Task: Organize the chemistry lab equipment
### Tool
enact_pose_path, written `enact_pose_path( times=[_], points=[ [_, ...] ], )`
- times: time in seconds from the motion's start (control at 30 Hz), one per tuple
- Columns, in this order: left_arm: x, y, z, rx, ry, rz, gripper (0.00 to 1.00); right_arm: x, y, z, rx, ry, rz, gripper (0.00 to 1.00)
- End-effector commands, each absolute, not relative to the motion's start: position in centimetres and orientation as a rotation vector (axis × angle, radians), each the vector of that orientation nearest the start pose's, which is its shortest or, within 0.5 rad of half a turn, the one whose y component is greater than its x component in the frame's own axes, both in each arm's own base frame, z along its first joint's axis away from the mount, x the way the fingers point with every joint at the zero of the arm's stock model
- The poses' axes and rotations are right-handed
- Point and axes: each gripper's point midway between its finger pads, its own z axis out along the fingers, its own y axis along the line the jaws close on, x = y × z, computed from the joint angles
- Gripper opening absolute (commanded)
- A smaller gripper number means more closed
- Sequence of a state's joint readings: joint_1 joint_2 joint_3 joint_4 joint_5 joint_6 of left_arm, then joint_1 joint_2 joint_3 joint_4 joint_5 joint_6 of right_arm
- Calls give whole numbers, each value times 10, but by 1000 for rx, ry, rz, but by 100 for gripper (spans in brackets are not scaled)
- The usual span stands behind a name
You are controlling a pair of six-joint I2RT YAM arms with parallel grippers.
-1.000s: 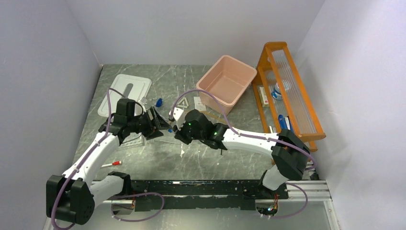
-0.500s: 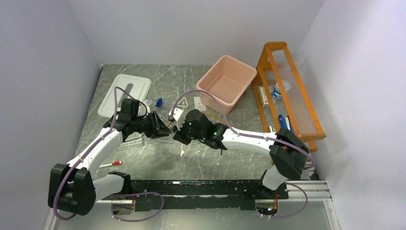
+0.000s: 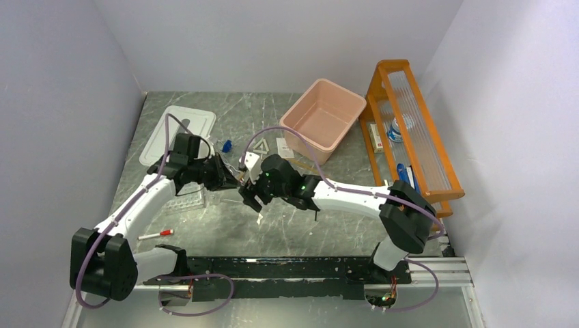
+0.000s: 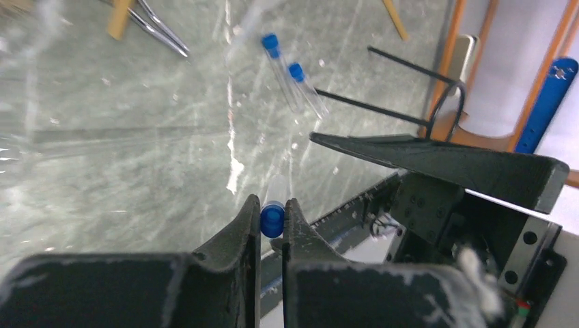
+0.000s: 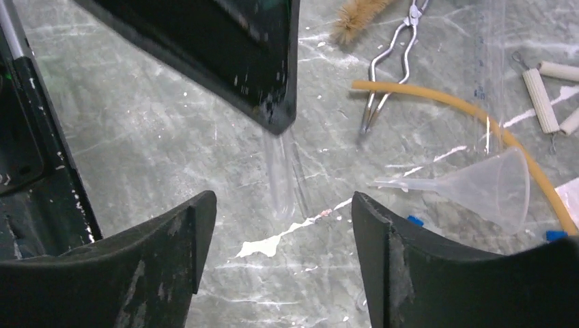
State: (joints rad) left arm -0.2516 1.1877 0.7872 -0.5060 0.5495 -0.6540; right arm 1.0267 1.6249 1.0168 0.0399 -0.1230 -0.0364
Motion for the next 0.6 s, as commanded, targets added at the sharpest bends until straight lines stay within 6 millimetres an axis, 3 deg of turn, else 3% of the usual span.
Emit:
enact_pose_path(
  times=[0.0,0.13,0.27,0.37,0.57],
  points=[
    [258,-137,142,-310,2550,-664,5,234,396,154,-1023,1848,695,77],
    [274,-79,158,-470,2465,-241,5,248,384,165,-821,1931,673,76],
    [276,-34,171,-559,2395,61,5,251,377,159,-708,1992,666,74],
    [274,-16,164,-593,2407,174,5,253,373,147,-654,2040,646,73],
    [291,-5,139,-591,2408,167,5,251,381,140,-629,2058,701,72]
  ],
)
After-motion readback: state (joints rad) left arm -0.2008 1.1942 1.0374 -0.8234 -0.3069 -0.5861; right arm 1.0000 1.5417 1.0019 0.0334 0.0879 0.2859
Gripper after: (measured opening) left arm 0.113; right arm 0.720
